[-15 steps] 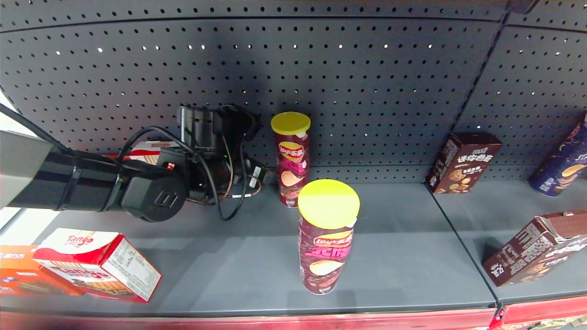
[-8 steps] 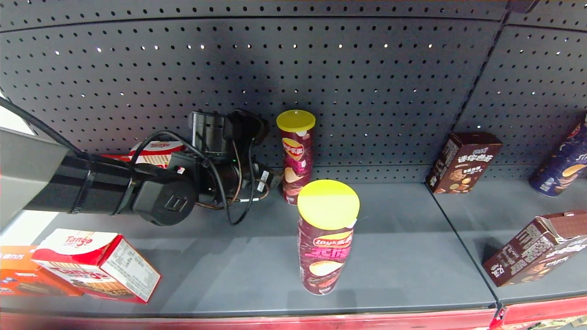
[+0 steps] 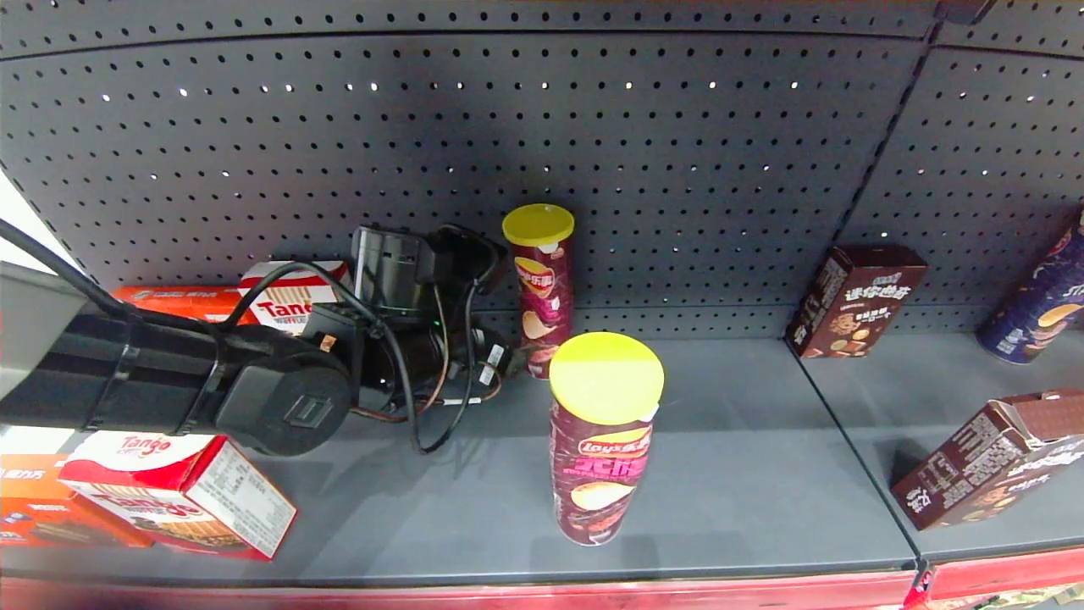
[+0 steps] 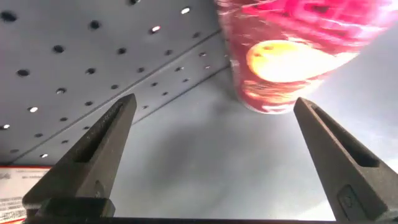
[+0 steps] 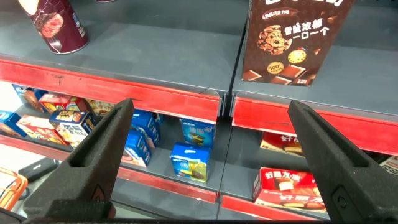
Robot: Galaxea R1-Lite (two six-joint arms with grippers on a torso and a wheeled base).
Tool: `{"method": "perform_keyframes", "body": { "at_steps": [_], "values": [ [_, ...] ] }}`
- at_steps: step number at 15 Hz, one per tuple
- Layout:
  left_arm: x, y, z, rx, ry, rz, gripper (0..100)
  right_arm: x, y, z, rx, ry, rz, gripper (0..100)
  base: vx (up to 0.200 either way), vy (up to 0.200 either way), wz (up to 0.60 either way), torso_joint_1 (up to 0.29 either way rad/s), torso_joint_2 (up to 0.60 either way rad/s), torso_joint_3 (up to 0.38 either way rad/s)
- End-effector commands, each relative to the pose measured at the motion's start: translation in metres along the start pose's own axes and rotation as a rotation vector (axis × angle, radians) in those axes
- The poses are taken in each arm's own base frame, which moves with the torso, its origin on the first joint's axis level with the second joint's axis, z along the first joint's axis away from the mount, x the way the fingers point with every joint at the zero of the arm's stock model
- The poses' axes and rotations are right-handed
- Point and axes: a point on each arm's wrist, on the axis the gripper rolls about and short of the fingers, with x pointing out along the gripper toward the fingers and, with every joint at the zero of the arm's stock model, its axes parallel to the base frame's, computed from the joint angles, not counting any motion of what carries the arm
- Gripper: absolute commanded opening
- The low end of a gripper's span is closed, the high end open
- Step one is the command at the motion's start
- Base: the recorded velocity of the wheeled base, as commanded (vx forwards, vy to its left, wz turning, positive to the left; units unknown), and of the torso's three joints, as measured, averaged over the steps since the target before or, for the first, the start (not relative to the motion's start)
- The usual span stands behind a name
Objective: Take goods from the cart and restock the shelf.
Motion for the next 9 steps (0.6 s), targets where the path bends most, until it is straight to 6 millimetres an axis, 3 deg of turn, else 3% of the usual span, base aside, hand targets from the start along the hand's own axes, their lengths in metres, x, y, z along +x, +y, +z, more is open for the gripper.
{"method": "perform_keyframes", "body": {
  "at_steps": [1,9],
  "values": [
    [-0.006,-0.004,0.005,0.002,-0.019,-0.012,100,0.0,0.0,0.0,0.0,0.001,0.001,100,0.0,0.0,0.0,0.0,0.0,0.0],
    [0.007,-0.011,0.012,-0.008,-0.037,-0.02,100,0.0,0.0,0.0,0.0,0.001,0.001,100,0.0,0.0,0.0,0.0,0.0,0.0]
  ]
}}
